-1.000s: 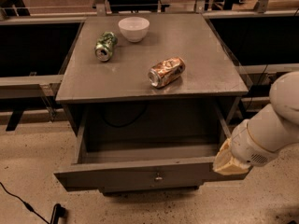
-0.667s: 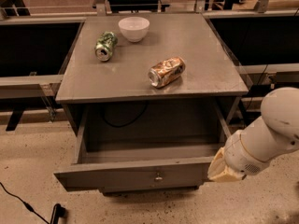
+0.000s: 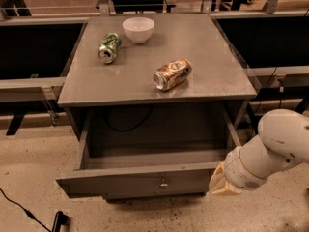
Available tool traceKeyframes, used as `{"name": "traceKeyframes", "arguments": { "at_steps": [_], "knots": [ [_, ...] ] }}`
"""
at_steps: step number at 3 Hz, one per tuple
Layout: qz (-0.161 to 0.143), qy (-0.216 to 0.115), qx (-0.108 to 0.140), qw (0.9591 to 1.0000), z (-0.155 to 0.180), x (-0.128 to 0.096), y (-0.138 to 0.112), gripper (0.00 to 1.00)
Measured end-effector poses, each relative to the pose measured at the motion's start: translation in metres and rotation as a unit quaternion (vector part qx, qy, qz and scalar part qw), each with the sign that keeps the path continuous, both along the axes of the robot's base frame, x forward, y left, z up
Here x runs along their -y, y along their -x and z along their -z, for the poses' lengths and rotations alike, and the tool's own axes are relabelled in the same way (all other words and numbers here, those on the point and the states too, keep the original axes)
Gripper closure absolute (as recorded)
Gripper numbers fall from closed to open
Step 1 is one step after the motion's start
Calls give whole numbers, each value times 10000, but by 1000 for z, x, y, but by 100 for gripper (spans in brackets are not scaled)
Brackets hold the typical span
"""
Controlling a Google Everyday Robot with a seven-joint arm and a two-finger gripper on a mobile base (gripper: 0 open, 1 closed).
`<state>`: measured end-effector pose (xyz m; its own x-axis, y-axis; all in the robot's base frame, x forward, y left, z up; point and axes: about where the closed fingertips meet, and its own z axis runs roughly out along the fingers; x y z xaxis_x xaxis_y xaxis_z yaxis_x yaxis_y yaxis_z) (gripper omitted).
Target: Close top drawer
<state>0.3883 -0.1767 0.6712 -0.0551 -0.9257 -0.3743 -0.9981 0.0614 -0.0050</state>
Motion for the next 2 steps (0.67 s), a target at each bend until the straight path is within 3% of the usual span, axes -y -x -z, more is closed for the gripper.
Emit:
{"name": "traceKeyframes", "arguments": {
  "at_steps": [2],
  "knots": [
    [-7, -5, 4, 10000, 1, 0, 0, 16]
  ]
}}
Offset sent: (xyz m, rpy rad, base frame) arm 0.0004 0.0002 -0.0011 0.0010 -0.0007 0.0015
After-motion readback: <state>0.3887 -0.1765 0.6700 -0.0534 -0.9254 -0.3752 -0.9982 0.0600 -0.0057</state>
